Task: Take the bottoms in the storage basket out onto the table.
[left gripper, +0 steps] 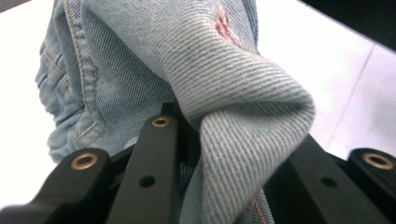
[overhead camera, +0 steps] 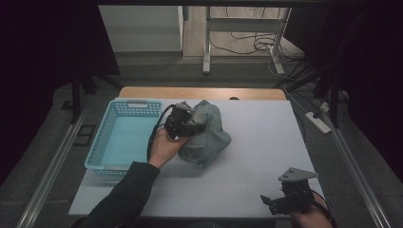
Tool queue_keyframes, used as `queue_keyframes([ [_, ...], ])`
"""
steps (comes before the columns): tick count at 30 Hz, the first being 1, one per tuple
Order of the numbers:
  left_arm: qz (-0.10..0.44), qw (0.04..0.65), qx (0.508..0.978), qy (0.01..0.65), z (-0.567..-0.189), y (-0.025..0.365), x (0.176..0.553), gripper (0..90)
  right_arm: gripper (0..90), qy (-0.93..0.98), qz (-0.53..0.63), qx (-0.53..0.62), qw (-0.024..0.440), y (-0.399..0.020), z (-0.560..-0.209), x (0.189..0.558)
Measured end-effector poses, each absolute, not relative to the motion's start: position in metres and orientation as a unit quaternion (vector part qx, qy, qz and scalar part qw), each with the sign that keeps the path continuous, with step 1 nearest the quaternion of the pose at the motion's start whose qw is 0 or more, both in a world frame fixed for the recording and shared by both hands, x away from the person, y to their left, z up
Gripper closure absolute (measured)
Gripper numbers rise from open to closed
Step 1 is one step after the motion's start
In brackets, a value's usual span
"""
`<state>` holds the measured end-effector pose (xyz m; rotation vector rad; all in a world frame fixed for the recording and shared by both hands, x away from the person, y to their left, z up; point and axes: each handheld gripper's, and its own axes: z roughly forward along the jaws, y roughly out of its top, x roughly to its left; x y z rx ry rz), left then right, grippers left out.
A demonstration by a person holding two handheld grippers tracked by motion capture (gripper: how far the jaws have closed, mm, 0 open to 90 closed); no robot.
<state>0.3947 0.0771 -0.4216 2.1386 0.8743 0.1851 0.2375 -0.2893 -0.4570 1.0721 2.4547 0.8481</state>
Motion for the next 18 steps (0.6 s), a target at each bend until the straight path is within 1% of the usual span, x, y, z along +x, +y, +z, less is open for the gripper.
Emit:
queue_keyframes([
  [6, 0.076, 0.396, 0.847, 0.347, -0.433, 0.076, 0.398, 73.2, 0.0, 0.862, 0.296, 0.377, 0.165, -0.290, -0.457, 0.237],
  [12, 0.091, 0.389, 0.851, 0.342, -0.443, 0.076, 0.400, 72.5, 0.0, 0.861, 0.297, 0.378, 0.166, -0.290, -0.457, 0.236],
  [18, 0.083, 0.372, 0.856, 0.349, -0.454, 0.075, 0.403, 71.6, 0.0, 0.862, 0.295, 0.377, 0.166, -0.290, -0.457, 0.236],
])
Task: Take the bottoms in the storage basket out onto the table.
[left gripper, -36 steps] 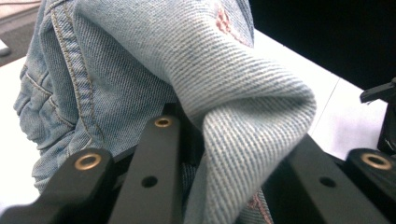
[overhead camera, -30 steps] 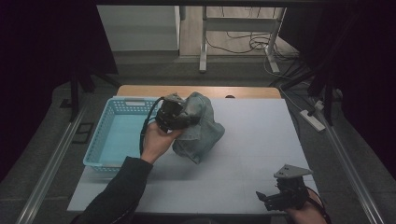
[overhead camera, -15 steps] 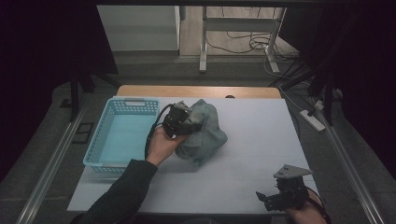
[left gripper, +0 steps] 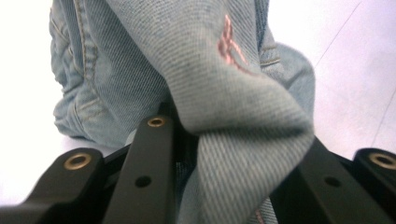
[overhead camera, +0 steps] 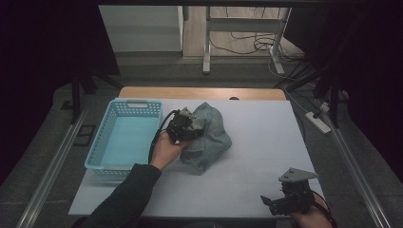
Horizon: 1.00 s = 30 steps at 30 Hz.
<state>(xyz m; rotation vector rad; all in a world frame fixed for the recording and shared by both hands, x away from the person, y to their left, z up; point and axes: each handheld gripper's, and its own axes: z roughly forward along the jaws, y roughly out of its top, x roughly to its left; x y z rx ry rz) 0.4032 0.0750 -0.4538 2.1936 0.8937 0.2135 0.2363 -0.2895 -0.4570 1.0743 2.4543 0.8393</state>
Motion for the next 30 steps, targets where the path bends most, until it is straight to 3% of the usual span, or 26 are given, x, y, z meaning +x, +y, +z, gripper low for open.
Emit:
queue_keyframes([
  [21, 0.065, 0.323, 0.876, 0.353, -0.488, 0.069, 0.411, 58.1, 0.0, 0.865, 0.293, 0.373, 0.165, -0.289, -0.457, 0.237],
  [30, 0.066, 0.328, 0.872, 0.356, -0.487, 0.070, 0.412, 42.5, 0.0, 0.866, 0.294, 0.370, 0.166, -0.288, -0.457, 0.236],
])
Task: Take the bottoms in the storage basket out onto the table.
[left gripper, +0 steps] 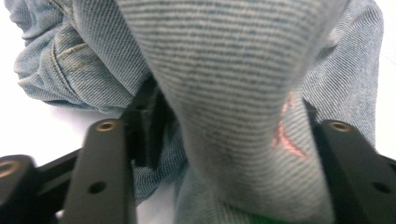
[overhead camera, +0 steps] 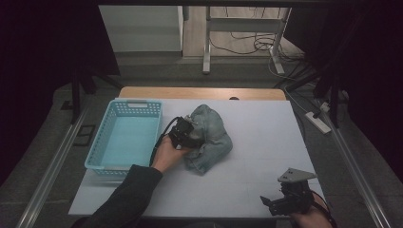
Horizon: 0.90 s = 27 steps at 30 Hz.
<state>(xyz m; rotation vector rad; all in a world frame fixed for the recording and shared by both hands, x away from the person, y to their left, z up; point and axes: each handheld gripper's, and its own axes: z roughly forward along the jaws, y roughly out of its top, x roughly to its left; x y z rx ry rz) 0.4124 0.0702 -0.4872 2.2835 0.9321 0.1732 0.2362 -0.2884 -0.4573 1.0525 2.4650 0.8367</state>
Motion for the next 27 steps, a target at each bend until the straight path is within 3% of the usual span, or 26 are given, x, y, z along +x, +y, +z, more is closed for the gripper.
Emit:
queue_keyframes([
  [14, 0.071, 0.329, 0.871, 0.359, -0.483, 0.069, 0.412, 21.7, 0.0, 0.867, 0.295, 0.366, 0.166, -0.288, -0.457, 0.236],
  [27, 0.043, 0.347, 0.867, 0.355, -0.473, 0.068, 0.408, 14.6, 0.0, 0.866, 0.296, 0.367, 0.165, -0.289, -0.457, 0.236],
])
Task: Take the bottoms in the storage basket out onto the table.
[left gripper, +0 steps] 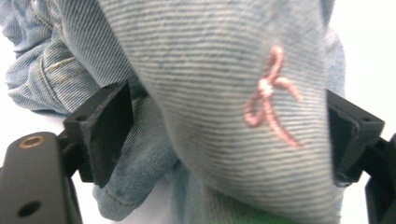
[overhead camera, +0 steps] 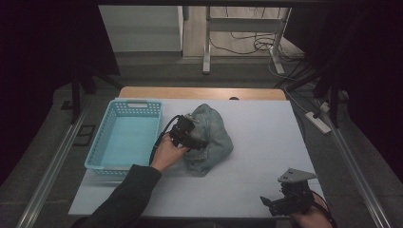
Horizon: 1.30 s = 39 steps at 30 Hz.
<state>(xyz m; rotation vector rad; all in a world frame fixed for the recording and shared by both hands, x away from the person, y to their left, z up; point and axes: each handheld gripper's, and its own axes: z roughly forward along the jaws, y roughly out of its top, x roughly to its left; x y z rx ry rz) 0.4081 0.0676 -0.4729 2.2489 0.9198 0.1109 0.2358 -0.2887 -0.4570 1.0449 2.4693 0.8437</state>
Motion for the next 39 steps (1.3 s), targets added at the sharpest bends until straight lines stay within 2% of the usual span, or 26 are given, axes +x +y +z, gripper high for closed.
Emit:
queue_keyframes([
  [13, 0.052, 0.372, 0.861, 0.344, -0.460, 0.068, 0.402, 3.9, 0.0, 0.866, 0.297, 0.369, 0.164, -0.289, -0.457, 0.236],
  [30, 0.029, 0.407, 0.852, 0.329, -0.450, 0.076, 0.396, 0.1, 0.0, 0.865, 0.297, 0.371, 0.162, -0.289, -0.457, 0.236],
  [39, 0.016, 0.404, 0.856, 0.322, -0.450, 0.077, 0.394, 0.0, 0.0, 0.864, 0.298, 0.371, 0.164, -0.289, -0.457, 0.236],
])
